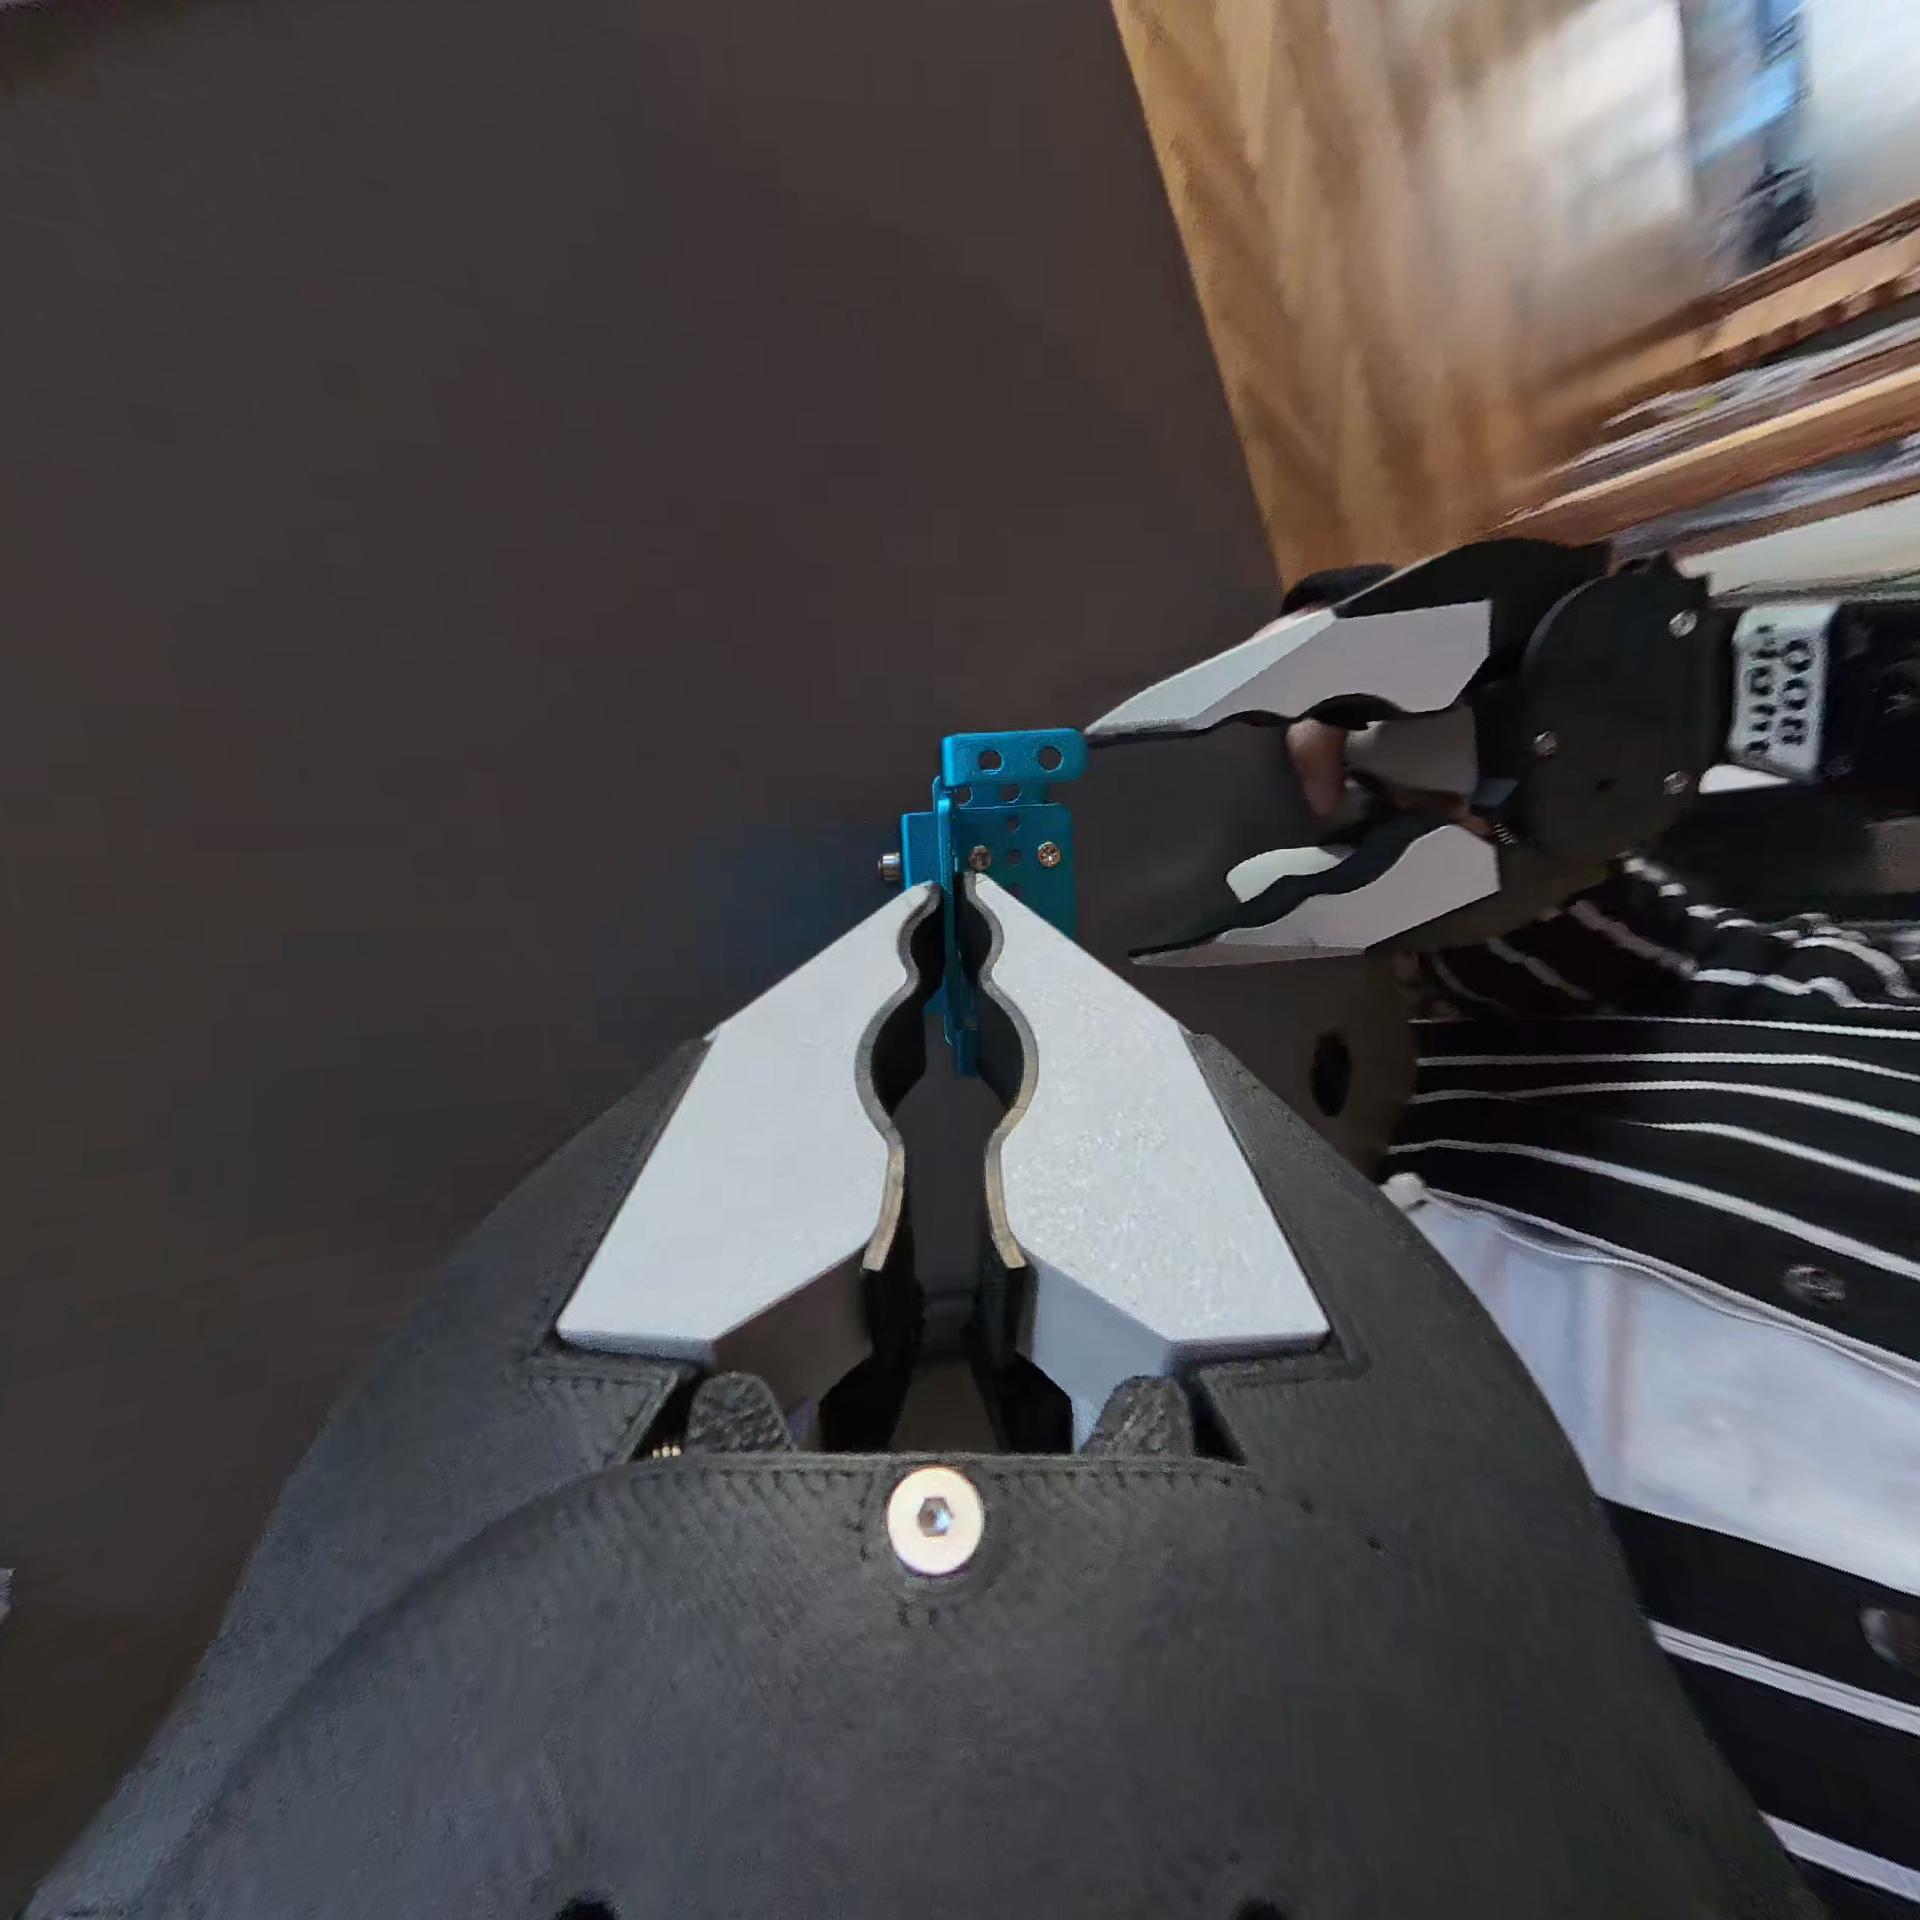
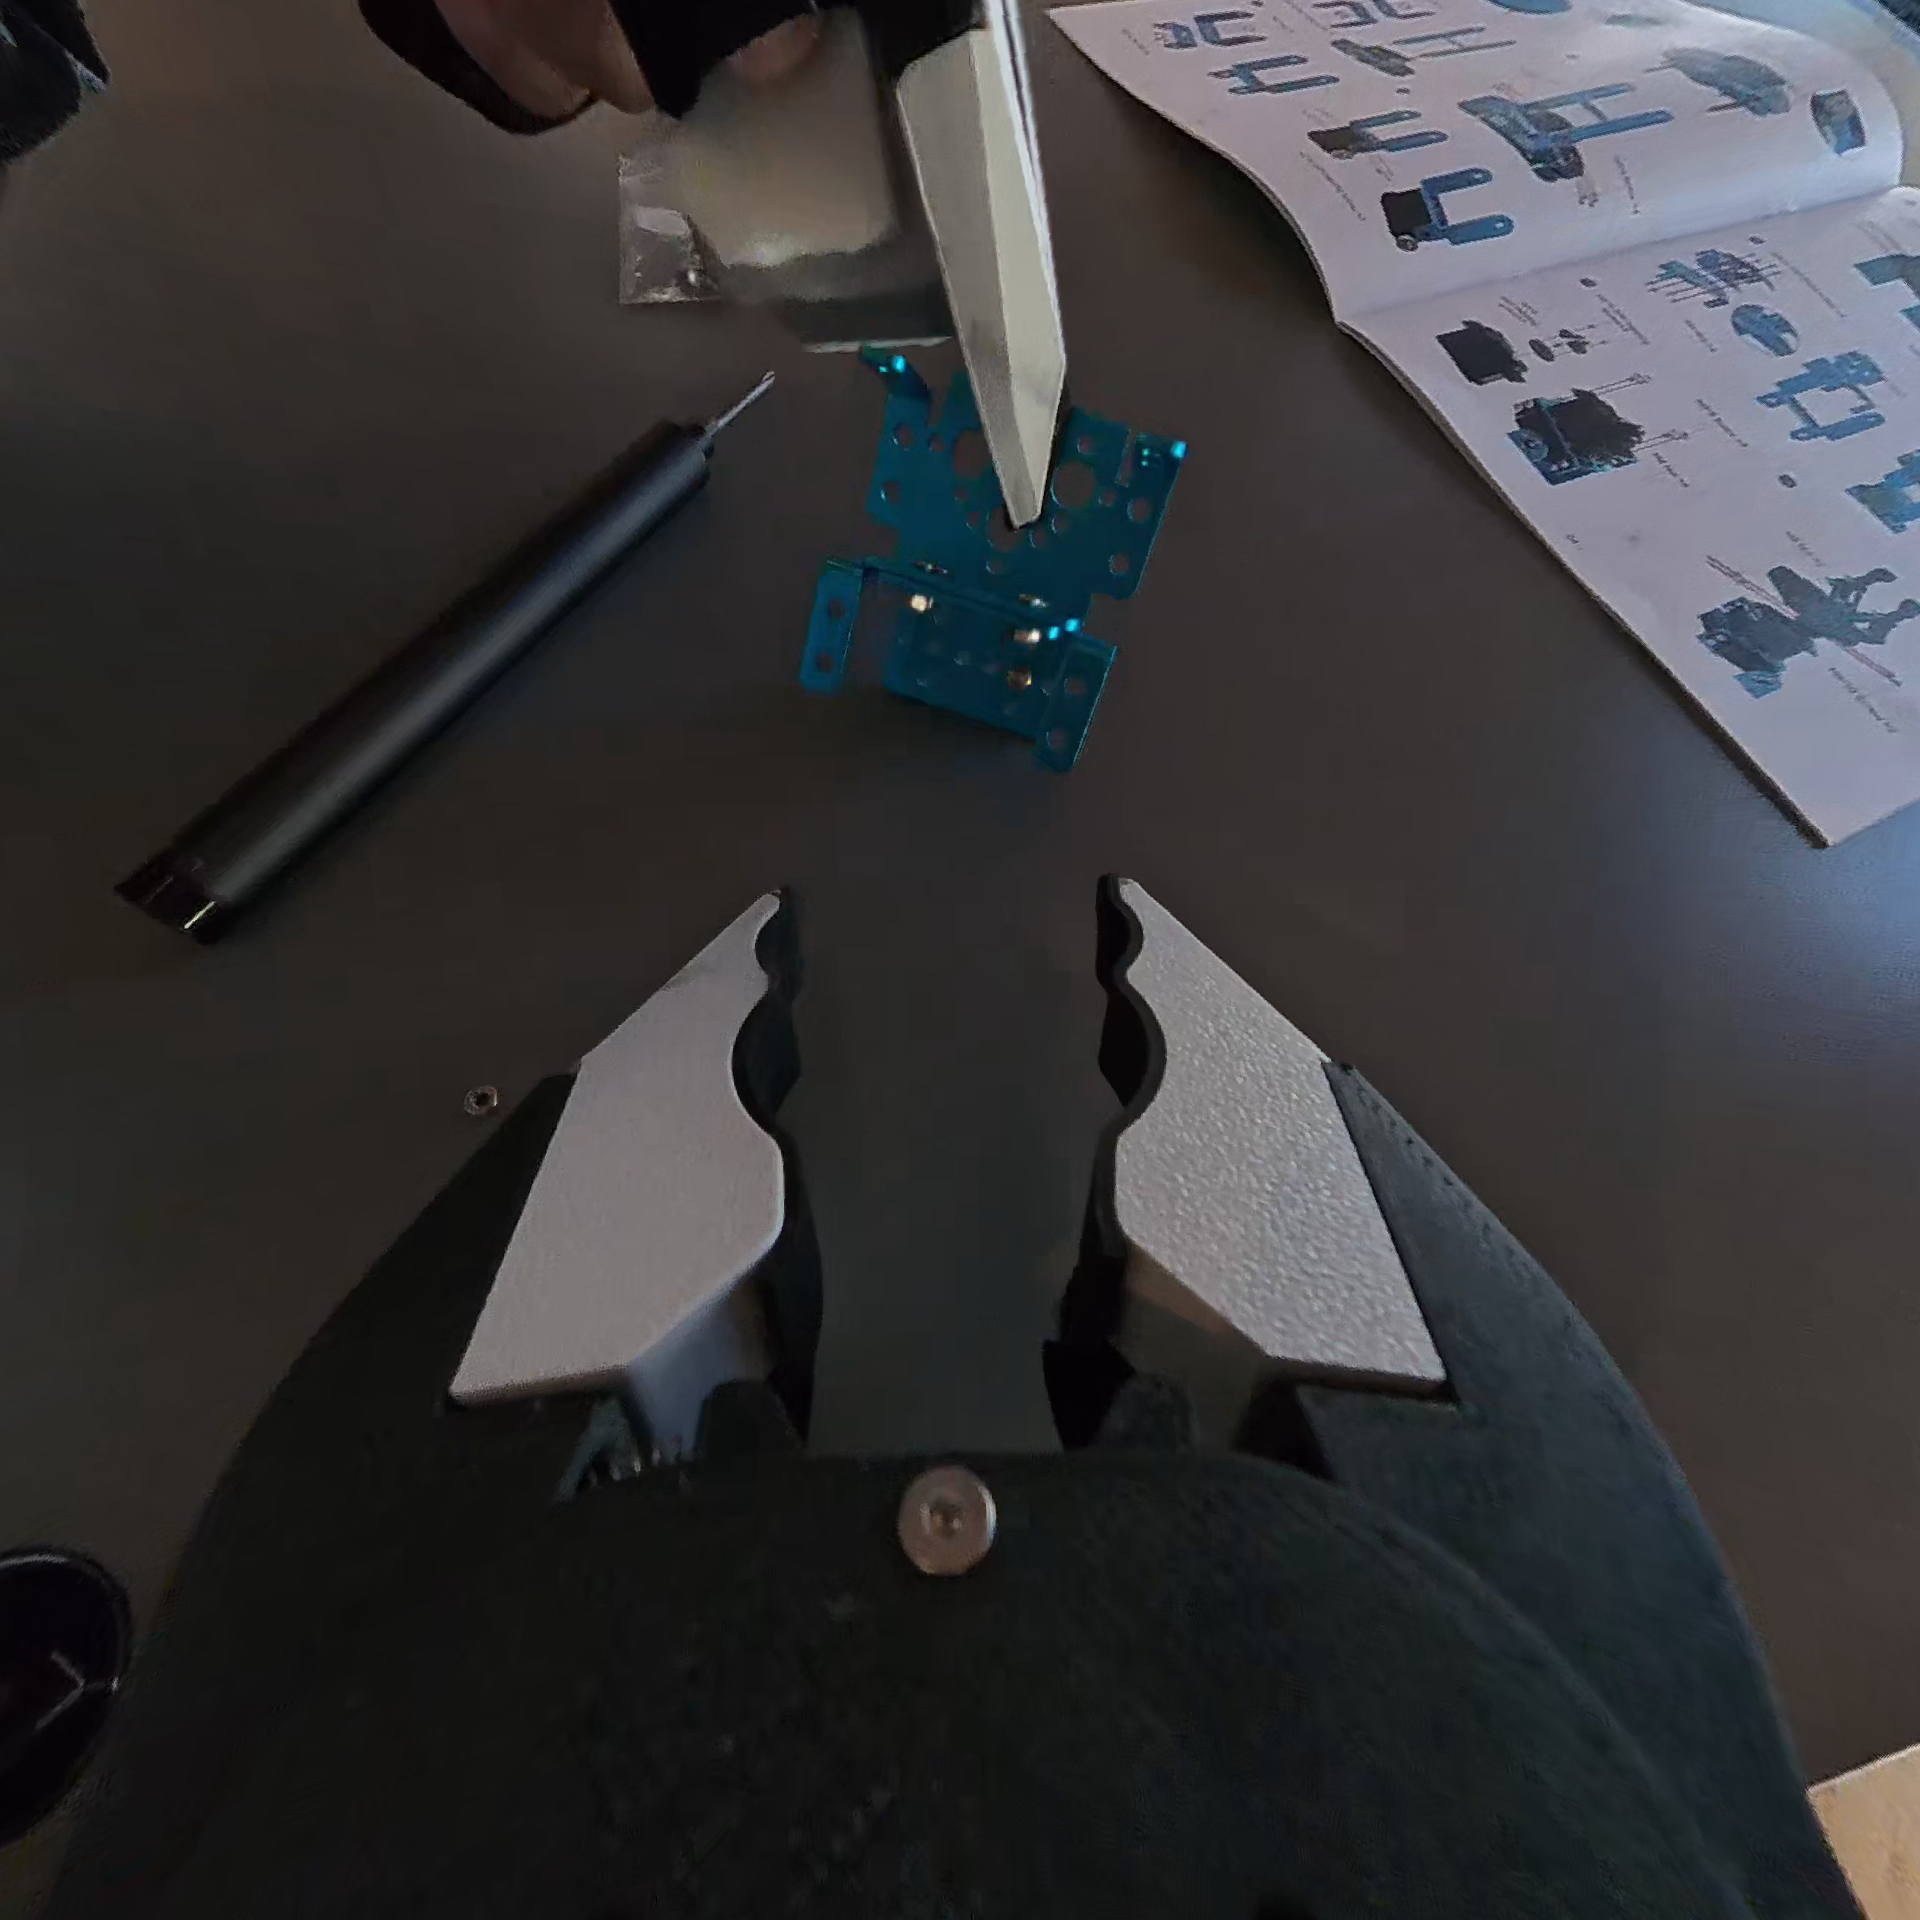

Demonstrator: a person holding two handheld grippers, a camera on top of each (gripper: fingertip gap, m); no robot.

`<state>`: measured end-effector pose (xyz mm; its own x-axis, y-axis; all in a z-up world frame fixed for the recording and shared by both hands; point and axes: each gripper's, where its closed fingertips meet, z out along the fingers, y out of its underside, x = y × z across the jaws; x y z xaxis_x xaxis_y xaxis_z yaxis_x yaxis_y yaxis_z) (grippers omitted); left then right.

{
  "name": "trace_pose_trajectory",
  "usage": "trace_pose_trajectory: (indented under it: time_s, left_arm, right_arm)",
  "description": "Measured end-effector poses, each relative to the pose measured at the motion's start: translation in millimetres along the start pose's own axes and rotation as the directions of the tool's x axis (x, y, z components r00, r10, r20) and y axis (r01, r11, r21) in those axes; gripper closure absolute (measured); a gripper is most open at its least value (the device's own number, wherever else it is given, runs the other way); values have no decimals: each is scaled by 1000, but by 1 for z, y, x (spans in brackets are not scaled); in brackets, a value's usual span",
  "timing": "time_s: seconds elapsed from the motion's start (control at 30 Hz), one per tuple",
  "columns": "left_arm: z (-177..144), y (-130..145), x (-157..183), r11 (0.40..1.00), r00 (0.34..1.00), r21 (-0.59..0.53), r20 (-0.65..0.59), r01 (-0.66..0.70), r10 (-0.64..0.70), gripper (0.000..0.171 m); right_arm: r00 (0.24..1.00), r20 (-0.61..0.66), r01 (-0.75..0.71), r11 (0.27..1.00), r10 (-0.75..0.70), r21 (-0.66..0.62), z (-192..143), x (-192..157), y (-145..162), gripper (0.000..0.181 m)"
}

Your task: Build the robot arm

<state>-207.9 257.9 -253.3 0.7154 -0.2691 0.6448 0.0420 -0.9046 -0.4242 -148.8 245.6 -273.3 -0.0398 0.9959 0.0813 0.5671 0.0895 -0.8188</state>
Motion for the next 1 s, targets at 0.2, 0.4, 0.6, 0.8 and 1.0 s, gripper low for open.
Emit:
trace_pose_trajectory:
  time_s: [0.2, 0.4, 0.6, 0.8, 1.0]
  left_arm:
    - [-2, 1, -6, 996, 988, 37, -134, 85, -80, 171]
    - [-3, 3, -9, 987, 966, 40, -217, 153, -141, 171]
    - [-1, 9, -5, 976, 937, 5, -283, 217, -207, 171]
    - [-7, 7, 2, 970, 916, -6, -328, 241, -230, 171]
    - [-27, -3, 23, 968, 884, -24, -401, 251, -240, 171]
  right_arm:
    - [1000, -15, 6, 1000, -6, 6, -11, -3, 1, 126]
    - [1000, -13, -3, 999, 3, 43, -36, -11, 7, 130]
    - [998, -49, -31, 999, 32, 29, -46, -7, 21, 130]
    - [999, -30, -34, 998, 36, 45, -46, -13, 21, 130]
    - [1000, -13, 4, 997, -3, 74, -50, -26, 19, 135]
